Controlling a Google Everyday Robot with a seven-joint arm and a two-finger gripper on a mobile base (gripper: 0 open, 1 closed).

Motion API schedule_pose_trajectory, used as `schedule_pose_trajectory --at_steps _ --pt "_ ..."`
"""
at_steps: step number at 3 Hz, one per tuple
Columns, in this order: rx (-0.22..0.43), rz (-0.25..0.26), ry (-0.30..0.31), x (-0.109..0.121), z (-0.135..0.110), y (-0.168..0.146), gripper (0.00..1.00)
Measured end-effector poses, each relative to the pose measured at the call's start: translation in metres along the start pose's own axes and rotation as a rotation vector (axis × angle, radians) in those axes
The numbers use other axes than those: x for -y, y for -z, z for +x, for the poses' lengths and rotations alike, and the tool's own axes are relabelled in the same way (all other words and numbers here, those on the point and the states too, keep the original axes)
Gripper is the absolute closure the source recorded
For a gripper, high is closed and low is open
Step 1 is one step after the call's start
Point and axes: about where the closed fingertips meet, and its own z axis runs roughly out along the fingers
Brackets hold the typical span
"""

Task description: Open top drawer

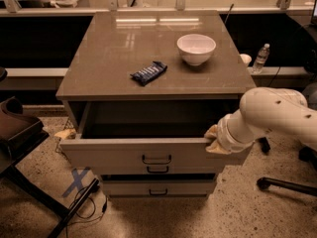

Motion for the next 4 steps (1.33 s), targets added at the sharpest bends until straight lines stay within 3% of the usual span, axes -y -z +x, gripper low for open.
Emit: schedule_pose_trajectory --at_steps 2,3,4 --pt "0.000 -0.001 -0.006 -0.009 0.000 0.004 1.00" --pt "-0.009 -0.012 0.006 -0.029 0.000 0.011 1.00" --pt "-0.009 -0.013 0.007 -0.029 0.000 0.011 1.00"
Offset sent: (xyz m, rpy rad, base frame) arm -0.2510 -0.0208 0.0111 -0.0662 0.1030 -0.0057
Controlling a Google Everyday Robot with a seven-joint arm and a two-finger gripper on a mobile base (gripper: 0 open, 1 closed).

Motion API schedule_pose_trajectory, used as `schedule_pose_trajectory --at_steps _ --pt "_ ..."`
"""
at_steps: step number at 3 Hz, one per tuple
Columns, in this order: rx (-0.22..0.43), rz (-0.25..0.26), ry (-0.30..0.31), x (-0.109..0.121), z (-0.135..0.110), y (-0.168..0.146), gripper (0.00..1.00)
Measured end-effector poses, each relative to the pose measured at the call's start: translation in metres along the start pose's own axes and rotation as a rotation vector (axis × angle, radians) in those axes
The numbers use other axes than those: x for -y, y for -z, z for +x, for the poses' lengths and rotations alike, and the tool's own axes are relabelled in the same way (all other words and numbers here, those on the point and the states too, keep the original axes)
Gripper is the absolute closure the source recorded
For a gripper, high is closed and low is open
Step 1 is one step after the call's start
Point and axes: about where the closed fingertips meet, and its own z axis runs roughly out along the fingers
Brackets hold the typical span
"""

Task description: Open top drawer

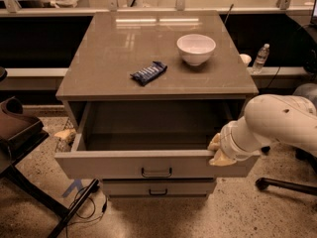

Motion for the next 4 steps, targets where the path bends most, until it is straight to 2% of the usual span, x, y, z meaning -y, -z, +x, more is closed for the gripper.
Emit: schedule_pose_trajectory --at_steps 2,3,4 --pt "0.000 0.000 0.000 0.000 0.000 0.001 1.00" --pt "-0.009 -0.049 0.037 -0.041 0.002 0.012 1.00" --pt "-0.009 -0.049 0.037 -0.041 0.002 0.012 1.00"
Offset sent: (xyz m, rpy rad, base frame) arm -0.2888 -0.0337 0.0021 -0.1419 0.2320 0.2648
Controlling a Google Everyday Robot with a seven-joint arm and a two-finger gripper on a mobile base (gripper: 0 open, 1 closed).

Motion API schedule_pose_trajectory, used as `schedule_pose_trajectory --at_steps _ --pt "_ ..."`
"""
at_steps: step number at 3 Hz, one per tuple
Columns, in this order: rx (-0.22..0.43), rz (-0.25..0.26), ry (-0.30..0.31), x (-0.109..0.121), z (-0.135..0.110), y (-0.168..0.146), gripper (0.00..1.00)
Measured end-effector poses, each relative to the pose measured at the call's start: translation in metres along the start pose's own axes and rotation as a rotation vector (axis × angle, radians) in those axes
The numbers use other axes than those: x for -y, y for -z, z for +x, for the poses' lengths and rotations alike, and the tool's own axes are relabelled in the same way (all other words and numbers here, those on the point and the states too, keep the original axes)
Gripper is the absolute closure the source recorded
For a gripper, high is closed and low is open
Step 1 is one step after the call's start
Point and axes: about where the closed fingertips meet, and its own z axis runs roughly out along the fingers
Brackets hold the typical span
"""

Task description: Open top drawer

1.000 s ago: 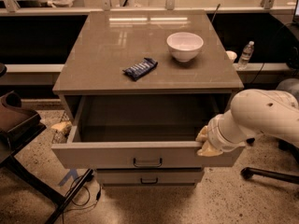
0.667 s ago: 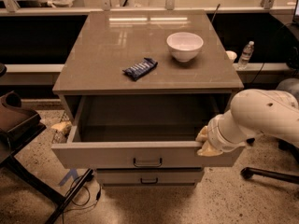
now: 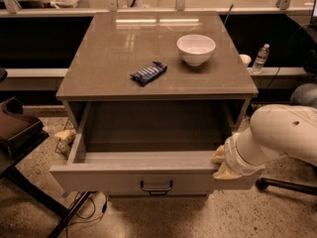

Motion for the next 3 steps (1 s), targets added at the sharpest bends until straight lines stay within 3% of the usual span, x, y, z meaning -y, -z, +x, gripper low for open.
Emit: schedule_pose_trajectory --at_steps 1,2,3 --pt "0.000 0.000 0.000 -0.0001 0.0000 0.0000 1.00" --pt "-0.001 0.000 0.002 -0.0003 -0.0006 0.0005 0.82" --pt "-0.002 0.001 0.004 -0.0006 -0.0015 0.0011 0.51"
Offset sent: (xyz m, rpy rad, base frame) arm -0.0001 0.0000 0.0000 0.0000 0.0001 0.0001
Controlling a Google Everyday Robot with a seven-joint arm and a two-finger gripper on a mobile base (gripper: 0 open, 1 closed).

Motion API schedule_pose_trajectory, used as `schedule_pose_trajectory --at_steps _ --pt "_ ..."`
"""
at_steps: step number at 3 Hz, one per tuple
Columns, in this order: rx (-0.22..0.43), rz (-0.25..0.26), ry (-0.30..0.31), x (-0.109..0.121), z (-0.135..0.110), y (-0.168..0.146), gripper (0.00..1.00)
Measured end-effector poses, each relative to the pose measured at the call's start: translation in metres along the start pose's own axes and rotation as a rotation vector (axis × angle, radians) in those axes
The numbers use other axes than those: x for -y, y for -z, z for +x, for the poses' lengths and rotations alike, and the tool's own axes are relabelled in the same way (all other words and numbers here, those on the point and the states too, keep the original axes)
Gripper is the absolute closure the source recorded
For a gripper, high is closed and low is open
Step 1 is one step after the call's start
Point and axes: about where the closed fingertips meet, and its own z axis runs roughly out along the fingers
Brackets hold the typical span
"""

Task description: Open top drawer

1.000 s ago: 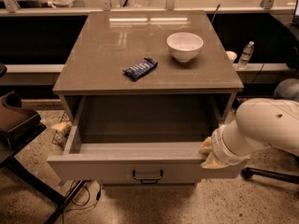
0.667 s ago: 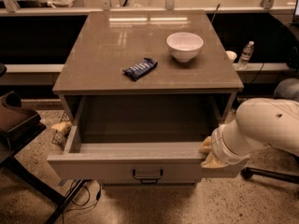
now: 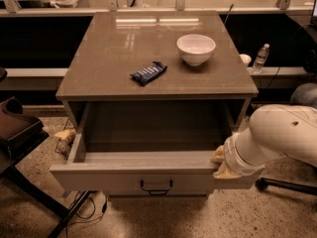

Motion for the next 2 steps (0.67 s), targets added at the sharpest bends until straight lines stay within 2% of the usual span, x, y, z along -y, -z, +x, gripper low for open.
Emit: schedule_pose_trajectory --at_steps 2 --pt "-0.001 0.001 0.003 -0.0004 -0.0011 0.0008 0.05"
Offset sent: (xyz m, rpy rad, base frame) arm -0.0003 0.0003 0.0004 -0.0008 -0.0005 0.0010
